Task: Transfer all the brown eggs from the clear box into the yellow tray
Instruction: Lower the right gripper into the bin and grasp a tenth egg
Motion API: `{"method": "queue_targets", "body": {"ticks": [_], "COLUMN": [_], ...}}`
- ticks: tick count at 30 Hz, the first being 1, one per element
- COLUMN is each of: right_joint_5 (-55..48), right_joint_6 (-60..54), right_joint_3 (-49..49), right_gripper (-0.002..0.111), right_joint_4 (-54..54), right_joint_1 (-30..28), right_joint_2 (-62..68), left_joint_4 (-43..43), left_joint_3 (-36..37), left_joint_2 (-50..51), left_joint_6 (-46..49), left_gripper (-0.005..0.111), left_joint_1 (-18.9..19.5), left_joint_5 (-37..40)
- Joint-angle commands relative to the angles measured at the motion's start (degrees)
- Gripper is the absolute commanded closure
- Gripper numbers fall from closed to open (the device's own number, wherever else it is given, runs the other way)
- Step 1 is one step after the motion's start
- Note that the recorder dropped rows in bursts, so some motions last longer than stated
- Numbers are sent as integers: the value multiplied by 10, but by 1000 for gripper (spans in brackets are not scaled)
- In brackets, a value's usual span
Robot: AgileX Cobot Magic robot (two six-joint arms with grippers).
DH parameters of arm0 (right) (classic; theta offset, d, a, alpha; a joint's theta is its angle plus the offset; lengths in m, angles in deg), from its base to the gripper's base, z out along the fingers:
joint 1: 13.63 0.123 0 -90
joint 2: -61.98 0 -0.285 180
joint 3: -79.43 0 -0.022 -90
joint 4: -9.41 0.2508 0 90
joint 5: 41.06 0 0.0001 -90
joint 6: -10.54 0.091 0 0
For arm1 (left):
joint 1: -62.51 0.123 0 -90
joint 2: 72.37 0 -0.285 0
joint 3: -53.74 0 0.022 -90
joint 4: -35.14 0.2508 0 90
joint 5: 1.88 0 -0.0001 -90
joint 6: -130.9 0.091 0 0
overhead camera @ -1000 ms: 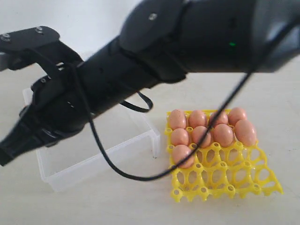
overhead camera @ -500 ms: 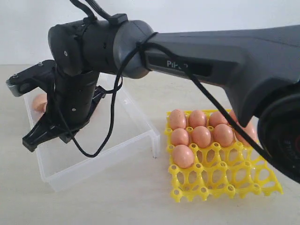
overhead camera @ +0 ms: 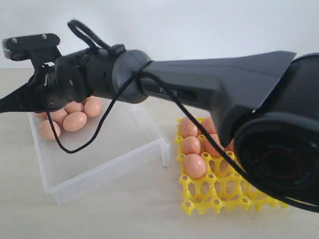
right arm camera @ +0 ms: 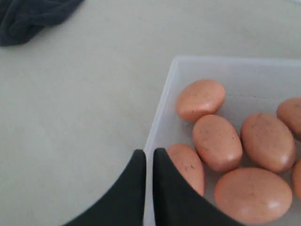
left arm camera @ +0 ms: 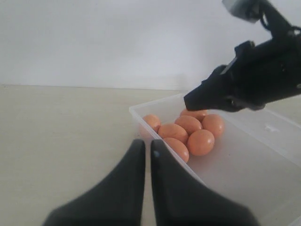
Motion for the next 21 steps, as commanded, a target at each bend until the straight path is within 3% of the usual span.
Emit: {"method": "queue_targets", "body": {"ticks": [1,10,16,18,21], "right_joint_5": [77,107,113,122,117], "right_joint_6": [45,61,74,71,53], "right_joint_3": [43,187,225,226,226], "right_gripper": [109,109,108,102,80], "right_joint_4": [-4,-4,-1,-1,-2], "right_joint_1": [-14,-50,-58,-58,-58], "right_joint_2": [42,167,208,209,209], "left_joint_4": [1,1,1,1,1], "left_joint_3": [1,1,1,1,1], "left_joint_2": [-2,-2,-2,-2,-2], "left_joint_6": [-1,-1,-1,-1,-1], "left_gripper": [103,103,103,103,103], "left_joint_1": [1,1,1,1,1], "left_joint_5": [-1,-1,0,0,0]}}
